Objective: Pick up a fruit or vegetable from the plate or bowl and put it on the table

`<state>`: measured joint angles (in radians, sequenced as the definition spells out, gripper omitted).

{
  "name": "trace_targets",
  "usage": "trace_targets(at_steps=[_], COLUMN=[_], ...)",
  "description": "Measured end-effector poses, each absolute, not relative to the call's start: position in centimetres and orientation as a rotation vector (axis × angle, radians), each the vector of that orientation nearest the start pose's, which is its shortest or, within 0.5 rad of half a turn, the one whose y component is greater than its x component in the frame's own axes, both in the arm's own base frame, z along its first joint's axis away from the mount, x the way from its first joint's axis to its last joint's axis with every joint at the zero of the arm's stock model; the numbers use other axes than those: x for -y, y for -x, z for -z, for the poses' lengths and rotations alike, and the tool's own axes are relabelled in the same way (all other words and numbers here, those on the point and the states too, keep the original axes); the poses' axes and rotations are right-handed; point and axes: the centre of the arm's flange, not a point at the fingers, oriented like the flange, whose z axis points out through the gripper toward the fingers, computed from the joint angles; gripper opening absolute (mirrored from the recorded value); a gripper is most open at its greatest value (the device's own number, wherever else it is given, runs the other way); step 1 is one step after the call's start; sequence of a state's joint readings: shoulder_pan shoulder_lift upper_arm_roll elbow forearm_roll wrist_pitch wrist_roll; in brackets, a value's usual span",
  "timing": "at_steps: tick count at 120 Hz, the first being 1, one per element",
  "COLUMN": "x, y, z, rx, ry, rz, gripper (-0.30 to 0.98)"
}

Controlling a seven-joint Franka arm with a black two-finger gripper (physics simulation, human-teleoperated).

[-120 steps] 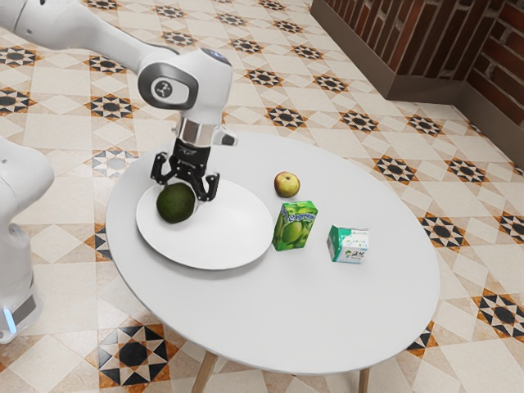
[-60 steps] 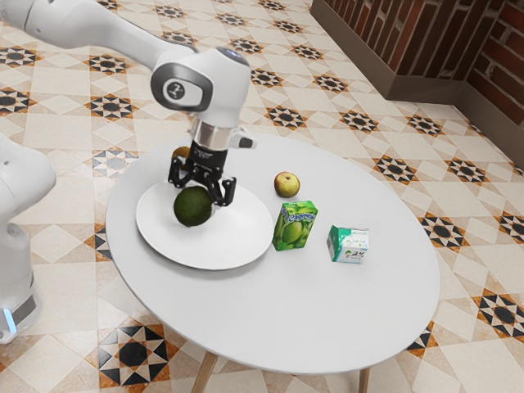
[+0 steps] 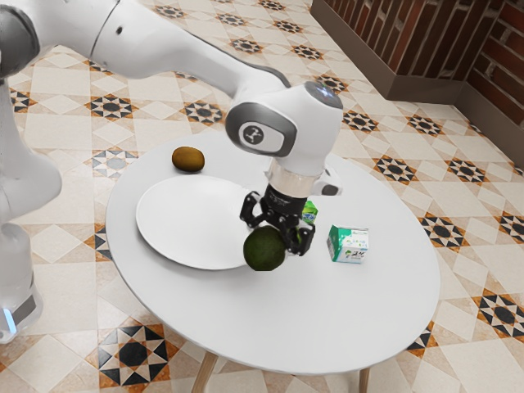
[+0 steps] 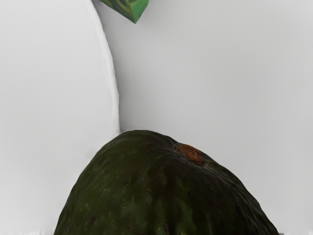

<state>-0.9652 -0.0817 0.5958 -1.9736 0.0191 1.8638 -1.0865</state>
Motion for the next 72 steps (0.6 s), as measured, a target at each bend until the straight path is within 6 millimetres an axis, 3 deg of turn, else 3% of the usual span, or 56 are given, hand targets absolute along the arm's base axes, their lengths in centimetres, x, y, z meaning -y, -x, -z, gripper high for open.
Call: trace_targets(at_steps=[29, 47, 57, 72], x=[23.7, 22.4, 21.7, 22.2], y=[-51.8, -52.8, -53.1, -53.0], z=[-48.3, -48.2, -48.2, -48.1], rx=[1.065, 1.124, 1.147, 1.138], ry=[2.945, 2.93, 2.927, 2.936], rz=[-0.086, -0.098, -0.102, -0.105], gripper=[0.33, 0.31, 0.53, 0.62])
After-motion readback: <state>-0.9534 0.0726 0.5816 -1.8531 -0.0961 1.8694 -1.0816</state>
